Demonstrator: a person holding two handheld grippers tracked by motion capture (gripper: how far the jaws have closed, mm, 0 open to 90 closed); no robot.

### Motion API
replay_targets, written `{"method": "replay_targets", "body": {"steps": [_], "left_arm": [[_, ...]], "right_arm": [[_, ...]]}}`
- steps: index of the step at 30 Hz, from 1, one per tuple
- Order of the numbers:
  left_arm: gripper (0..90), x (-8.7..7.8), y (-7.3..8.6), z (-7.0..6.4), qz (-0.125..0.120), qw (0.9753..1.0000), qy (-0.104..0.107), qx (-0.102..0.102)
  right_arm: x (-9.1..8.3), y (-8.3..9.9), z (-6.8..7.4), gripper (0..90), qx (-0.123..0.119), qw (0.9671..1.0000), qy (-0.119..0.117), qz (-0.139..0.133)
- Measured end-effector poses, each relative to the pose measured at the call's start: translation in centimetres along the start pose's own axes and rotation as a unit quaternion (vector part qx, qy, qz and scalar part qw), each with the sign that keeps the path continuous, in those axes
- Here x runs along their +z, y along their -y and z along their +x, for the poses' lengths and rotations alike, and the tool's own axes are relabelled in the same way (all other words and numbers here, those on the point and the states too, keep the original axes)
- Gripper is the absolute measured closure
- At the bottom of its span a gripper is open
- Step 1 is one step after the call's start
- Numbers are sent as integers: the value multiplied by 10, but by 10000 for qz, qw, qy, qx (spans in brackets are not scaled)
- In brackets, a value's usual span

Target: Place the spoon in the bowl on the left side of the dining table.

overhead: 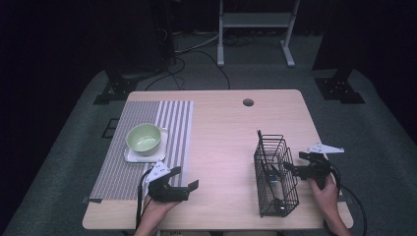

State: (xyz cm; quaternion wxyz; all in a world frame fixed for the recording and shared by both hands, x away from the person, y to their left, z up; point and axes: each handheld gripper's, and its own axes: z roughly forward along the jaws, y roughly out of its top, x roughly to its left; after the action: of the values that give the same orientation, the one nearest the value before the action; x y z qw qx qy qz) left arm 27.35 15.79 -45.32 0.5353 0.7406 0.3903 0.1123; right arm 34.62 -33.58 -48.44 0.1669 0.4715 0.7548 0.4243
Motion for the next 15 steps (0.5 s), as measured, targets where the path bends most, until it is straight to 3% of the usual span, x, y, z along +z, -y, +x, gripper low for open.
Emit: {"method": "replay_targets", "body": {"steps": [15], "left_arm": [[94, 4, -5, -14, -32, 9996, 220, 146]], "right_arm": [[1, 0, 1, 130, -41, 10000, 51, 51]]}}
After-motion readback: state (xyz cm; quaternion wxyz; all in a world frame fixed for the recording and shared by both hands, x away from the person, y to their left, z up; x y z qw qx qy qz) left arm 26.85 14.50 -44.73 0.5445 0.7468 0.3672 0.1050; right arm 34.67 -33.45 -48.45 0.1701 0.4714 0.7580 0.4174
